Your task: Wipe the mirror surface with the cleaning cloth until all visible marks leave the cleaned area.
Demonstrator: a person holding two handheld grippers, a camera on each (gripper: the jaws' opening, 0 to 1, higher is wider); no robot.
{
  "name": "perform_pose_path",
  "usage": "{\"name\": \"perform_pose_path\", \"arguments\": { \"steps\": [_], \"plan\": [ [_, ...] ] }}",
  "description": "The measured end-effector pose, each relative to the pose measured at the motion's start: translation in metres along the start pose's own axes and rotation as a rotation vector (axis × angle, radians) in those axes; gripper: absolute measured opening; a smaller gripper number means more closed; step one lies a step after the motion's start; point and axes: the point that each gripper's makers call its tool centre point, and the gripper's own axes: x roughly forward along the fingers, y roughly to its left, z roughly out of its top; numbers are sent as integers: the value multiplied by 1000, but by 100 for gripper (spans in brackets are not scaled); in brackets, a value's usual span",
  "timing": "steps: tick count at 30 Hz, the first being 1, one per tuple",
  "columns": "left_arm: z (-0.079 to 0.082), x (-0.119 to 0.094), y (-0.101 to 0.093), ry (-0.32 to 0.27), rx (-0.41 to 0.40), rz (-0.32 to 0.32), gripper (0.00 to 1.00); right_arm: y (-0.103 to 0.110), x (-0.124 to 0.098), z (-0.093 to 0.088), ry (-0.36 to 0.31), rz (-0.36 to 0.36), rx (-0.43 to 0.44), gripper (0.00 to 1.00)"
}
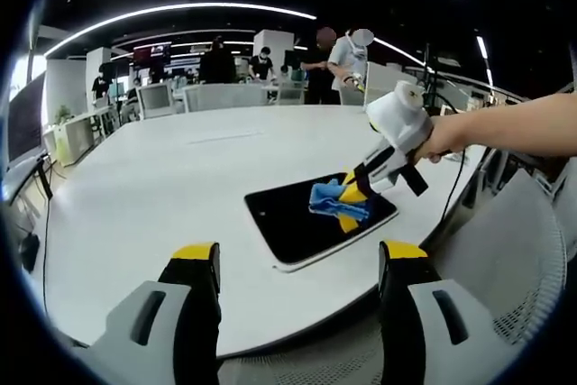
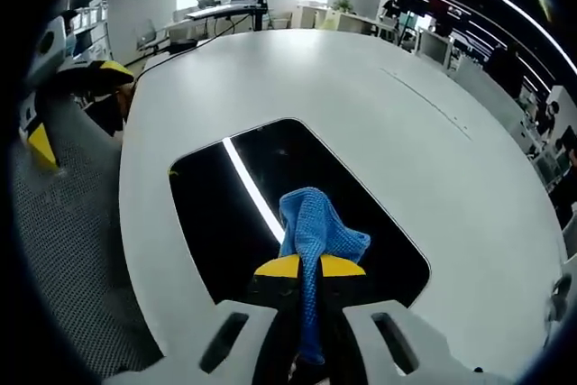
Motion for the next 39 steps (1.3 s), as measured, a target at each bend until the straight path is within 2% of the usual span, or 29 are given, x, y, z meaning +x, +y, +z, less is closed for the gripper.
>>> {"name": "perform_pose_path", "arguments": {
  "steps": [25, 33, 39],
  "plan": [
    [2, 0, 1, -6, 1, 2, 71, 31, -16, -12, -26, 36, 4, 0],
    [2, 0, 1, -7, 2, 3, 71, 42, -21, -16, -16, 58, -9, 0],
    [1, -1, 0, -4, 2, 1, 72, 46, -23, -17, -14, 49, -21, 0]
  ]
}}
